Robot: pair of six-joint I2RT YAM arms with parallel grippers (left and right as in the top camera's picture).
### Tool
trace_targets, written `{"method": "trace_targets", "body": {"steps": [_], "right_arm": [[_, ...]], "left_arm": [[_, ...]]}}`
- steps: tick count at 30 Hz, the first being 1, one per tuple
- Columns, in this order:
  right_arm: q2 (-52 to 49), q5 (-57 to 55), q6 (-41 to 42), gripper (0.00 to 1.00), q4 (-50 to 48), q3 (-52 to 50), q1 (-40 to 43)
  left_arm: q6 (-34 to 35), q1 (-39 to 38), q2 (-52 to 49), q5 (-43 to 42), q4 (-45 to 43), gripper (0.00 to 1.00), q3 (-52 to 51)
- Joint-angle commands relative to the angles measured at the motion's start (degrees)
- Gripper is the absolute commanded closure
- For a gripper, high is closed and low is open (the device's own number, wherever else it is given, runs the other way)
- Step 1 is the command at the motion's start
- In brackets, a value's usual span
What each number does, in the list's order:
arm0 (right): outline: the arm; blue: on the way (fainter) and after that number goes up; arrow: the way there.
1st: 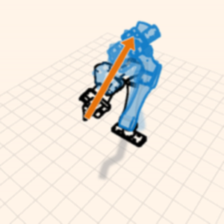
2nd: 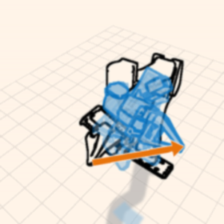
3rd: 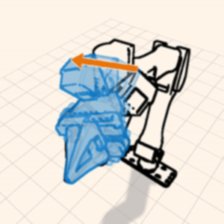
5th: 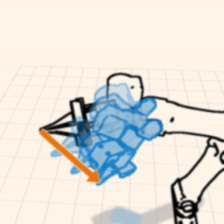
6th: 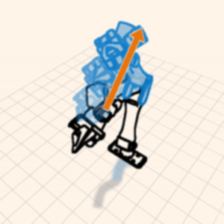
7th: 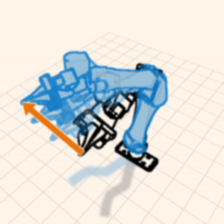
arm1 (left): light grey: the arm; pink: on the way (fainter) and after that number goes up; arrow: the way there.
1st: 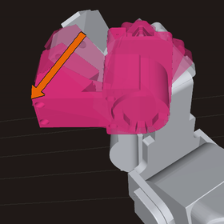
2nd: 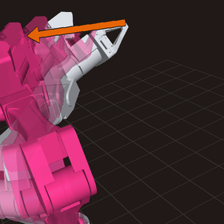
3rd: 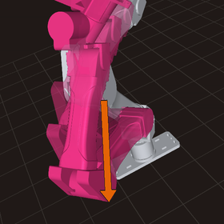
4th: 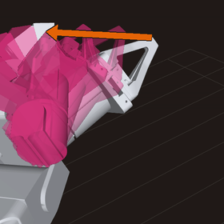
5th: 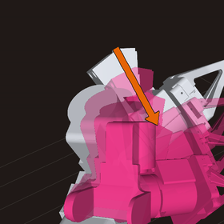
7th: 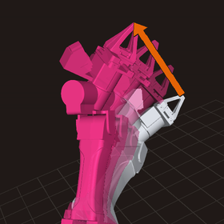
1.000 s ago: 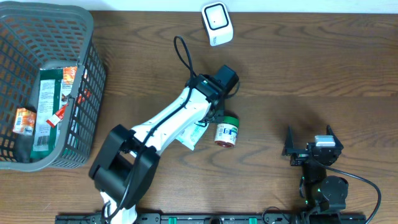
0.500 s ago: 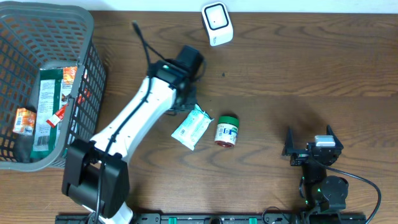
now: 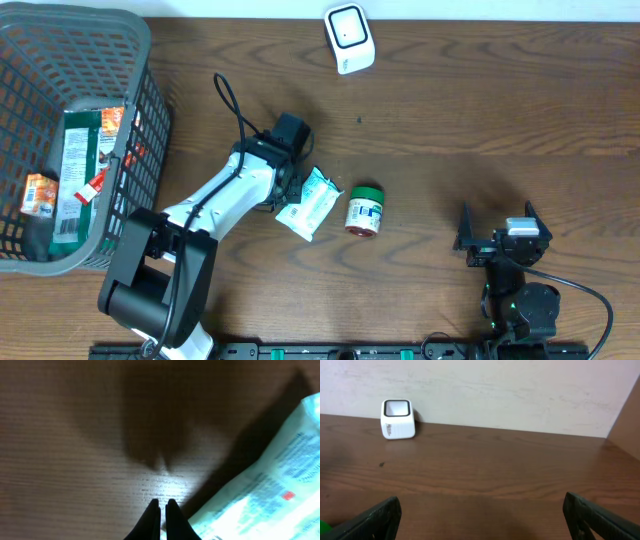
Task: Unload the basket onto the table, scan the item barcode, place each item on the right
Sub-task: 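Place the wipes pack on the table left of the jar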
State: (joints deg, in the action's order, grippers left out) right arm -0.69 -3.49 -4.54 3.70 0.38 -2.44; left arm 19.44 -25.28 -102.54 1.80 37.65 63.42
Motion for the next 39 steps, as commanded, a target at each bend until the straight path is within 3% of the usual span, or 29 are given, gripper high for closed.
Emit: {"method": "trace_targets", "body": {"steps": [1, 7, 15, 32, 39], "right_arm": [[0.3, -0.5, 0.9, 0.01, 0.2, -0.1, 0.2], [0.3, -0.5, 0.9, 0.01, 0.2, -0.1, 0.2], [0.3, -0.5, 0.9, 0.01, 0.2, -0.1, 0.2], [0.3, -0.5, 0.9, 0.01, 0.2, -0.1, 0.2], [0.3, -0.5, 0.9, 0.01, 0.2, -0.1, 0.2]], "left_arm": [[1.0, -0.2, -0.3, -0.3, -0.4, 0.92, -1.7], [1.2, -0.2, -0.3, -7.9, -0.8, 0.92, -2.3], [1.2, -0.2, -0.3, -11.1, -0.9, 0.92, -2.3], [1.2, -0.8, -0.4, -8.7, -5.3, 0.91, -5.1], [7.1, -2.5, -0.4, -8.9, -6.6, 0.87, -6.5]]}}
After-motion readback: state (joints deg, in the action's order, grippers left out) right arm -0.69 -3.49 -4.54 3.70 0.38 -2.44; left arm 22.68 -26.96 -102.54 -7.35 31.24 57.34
